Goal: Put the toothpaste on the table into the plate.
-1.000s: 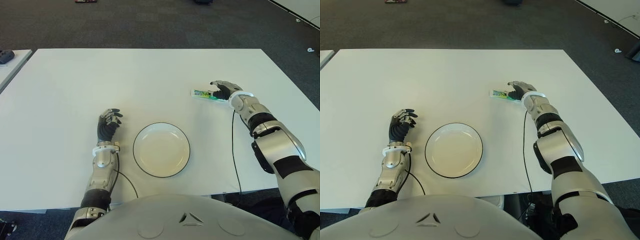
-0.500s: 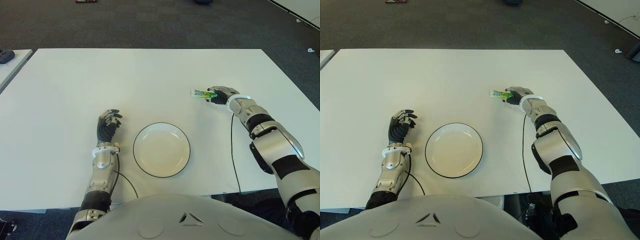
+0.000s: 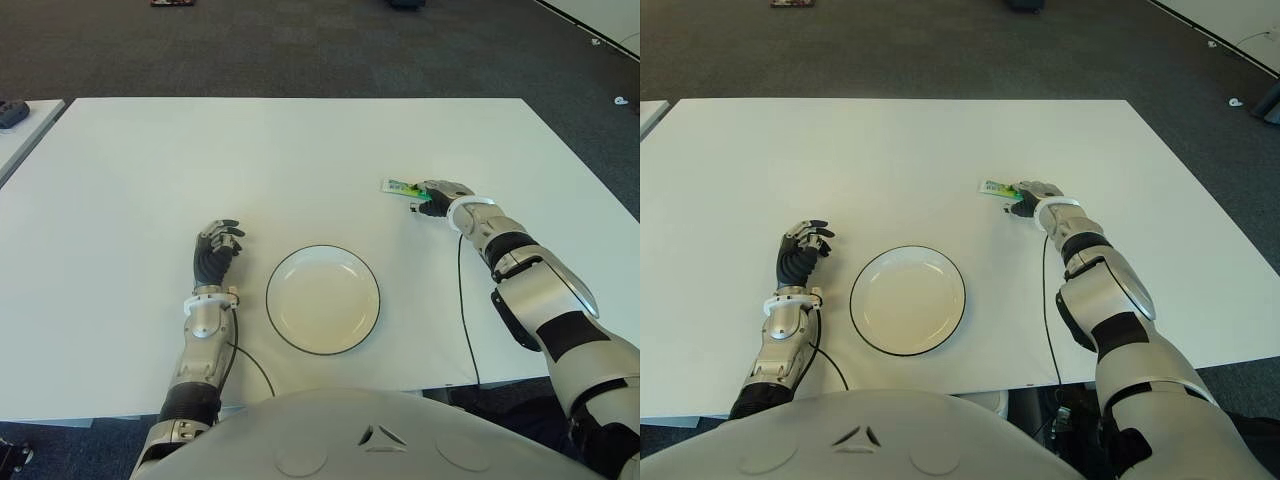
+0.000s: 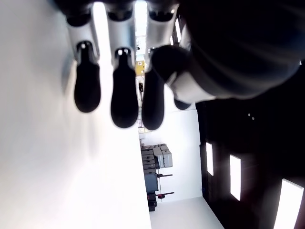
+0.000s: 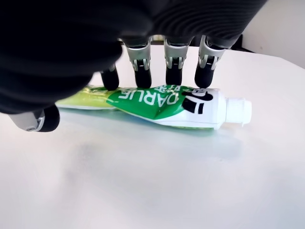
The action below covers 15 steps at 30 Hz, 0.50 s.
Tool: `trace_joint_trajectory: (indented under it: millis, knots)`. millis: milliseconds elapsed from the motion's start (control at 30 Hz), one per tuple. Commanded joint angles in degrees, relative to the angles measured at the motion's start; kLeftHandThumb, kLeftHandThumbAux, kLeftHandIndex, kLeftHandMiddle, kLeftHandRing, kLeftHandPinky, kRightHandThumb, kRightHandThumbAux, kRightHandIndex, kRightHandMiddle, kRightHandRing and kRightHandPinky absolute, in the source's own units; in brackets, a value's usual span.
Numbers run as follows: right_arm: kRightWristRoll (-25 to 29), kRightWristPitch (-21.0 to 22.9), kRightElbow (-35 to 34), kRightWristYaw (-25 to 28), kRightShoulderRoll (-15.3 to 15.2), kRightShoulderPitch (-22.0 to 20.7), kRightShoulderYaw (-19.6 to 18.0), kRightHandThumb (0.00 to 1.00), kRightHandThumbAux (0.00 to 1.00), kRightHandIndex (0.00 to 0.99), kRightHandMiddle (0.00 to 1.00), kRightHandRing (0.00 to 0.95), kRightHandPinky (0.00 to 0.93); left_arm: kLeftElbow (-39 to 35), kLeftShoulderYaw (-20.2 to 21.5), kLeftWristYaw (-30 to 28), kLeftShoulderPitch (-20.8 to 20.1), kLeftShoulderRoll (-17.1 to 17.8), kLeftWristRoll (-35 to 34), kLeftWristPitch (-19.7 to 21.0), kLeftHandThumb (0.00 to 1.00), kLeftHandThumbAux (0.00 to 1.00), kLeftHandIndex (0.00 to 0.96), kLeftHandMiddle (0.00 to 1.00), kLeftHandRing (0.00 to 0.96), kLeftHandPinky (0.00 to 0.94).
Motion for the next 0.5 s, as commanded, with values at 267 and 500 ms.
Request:
trace_joint_trajectory:
  millis: [267,500]
  knots:
    - [-0.2,1.8,1.2,3.5,2.7,2.0,0.8,0.559,0.251,0.0,0.0,0.0,0.0,2.4,0.5,1.2,1.4,0.1,0.9,1.3,0.834,0.679,0.405,0.499,0.635,0.615]
    - [0.3,2.9,1.7,3.1,4.1,2.3,0.2,0.567,0.26,0.0,0.0,0.0,0.0,2.4,1.0,1.0,1.7,-0.1,0.3,0.7,0.833,0.68,0.402,0.502,0.631,0.61]
